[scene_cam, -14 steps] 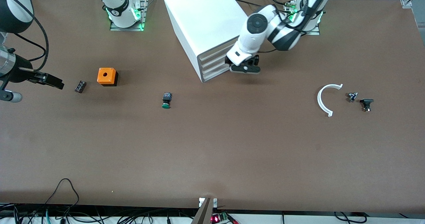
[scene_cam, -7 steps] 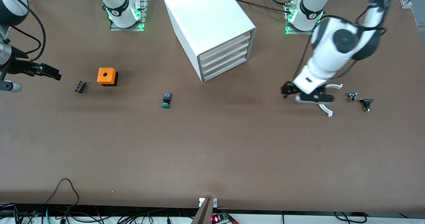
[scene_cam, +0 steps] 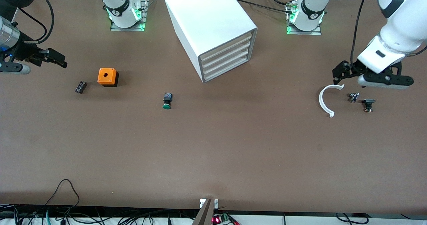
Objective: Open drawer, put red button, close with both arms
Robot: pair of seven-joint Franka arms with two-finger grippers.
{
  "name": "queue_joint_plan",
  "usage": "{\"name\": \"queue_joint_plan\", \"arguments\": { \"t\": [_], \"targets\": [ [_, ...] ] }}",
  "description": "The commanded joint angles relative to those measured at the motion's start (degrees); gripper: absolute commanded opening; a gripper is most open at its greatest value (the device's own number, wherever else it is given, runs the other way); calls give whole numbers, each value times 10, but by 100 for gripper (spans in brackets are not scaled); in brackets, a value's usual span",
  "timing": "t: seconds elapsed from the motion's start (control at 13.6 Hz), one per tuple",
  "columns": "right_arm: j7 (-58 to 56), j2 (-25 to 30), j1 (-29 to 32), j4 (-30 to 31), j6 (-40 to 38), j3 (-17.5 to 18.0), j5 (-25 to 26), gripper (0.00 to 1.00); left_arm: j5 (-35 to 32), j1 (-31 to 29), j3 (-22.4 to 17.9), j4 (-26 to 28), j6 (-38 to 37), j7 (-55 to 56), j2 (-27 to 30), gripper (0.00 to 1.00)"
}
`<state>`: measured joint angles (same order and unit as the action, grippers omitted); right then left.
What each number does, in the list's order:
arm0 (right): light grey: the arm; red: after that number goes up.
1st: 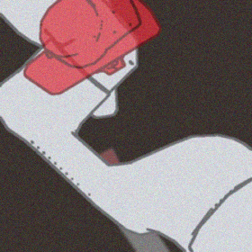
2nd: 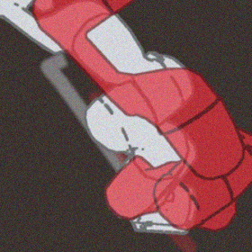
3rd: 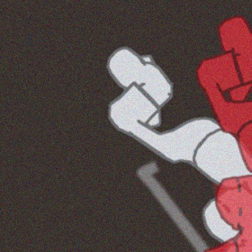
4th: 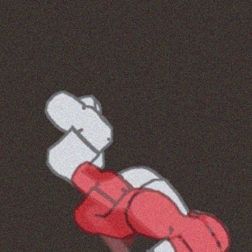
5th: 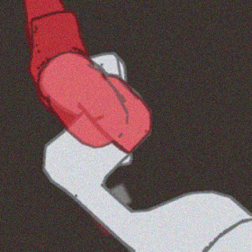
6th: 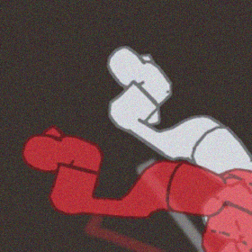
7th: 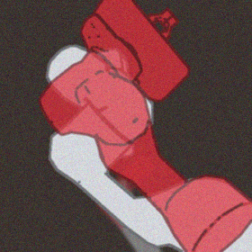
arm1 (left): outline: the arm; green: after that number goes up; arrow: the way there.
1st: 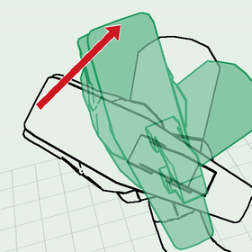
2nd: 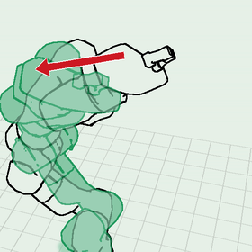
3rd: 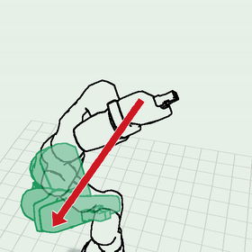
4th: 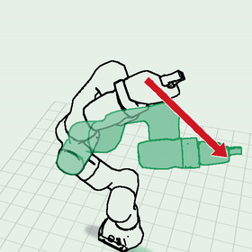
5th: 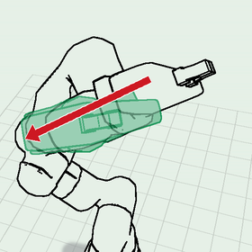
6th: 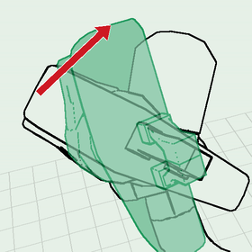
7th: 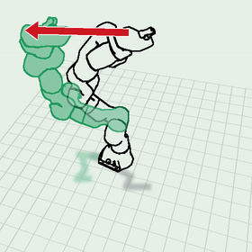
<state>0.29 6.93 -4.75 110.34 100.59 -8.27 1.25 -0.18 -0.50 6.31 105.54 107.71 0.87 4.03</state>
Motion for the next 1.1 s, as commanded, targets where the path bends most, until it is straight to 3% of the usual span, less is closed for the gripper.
{"name": "queue_joint_plan", "arguments": {
  "t": [0.0,0.44,1.03],
  "targets": [
    [20,-1,0,-22,3,1,-10,100,3,5,-23,-46,-55,-11,2,100],
    [-6,-12,-3,-39,0,4,1,100,1,7,-38,-96,-113,-29,-10,100],
    [-17,-14,1,-39,-13,0,-3,100,3,-9,-47,-100,-144,-82,-38,100]
  ]
}}
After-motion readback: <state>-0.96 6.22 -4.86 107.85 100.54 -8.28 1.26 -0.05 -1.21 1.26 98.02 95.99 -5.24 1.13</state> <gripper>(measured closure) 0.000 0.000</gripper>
